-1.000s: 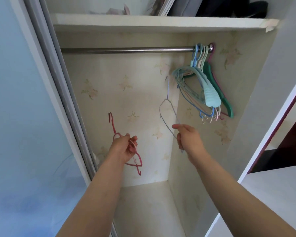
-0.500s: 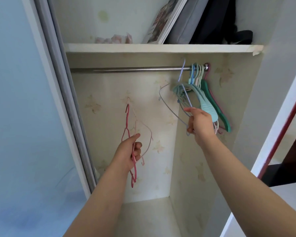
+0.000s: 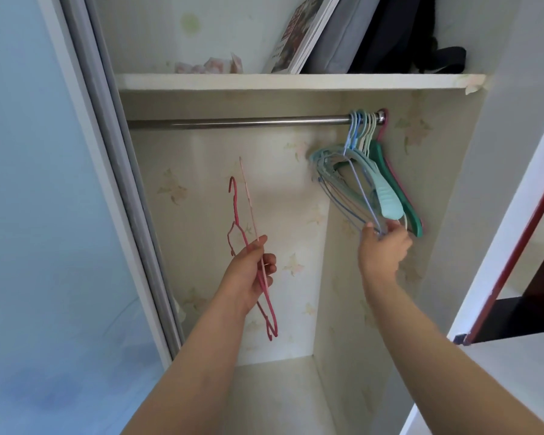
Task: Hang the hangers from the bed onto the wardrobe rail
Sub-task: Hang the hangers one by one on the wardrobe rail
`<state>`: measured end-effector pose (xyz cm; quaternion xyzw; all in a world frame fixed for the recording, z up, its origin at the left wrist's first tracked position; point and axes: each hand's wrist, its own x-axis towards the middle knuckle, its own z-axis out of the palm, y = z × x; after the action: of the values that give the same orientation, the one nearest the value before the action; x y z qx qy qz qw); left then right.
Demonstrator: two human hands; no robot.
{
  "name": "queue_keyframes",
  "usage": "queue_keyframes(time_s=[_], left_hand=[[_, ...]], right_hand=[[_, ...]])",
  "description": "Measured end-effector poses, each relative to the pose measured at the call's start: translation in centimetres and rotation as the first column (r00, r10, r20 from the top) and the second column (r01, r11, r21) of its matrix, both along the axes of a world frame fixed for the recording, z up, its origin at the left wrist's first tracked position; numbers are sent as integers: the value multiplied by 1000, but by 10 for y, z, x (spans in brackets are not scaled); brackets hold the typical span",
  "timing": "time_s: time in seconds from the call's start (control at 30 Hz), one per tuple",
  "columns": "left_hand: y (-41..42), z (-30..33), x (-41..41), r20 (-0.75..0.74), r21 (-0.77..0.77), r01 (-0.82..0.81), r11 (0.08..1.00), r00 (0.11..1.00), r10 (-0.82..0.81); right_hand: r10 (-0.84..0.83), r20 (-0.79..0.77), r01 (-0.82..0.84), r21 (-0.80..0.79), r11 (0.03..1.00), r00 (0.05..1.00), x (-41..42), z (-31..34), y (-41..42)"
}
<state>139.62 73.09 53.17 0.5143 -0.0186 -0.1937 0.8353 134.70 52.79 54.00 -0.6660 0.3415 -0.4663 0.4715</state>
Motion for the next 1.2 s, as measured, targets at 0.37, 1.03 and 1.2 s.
queue_keyframes(time_s=[0.37, 1.03, 1.2], left_hand=[[-37, -6, -16, 112, -39, 16, 999, 994, -11], [-12, 16, 8, 182, 124, -166, 978, 973, 142], [-6, 18, 11, 91, 63, -141, 988, 987, 135]], right_hand=[[694, -553, -834, -2, 551, 460, -20, -6, 88], [88, -244, -219, -588, 779, 966, 4, 28, 43], [93, -147, -166, -629, 759, 985, -8, 10, 32]])
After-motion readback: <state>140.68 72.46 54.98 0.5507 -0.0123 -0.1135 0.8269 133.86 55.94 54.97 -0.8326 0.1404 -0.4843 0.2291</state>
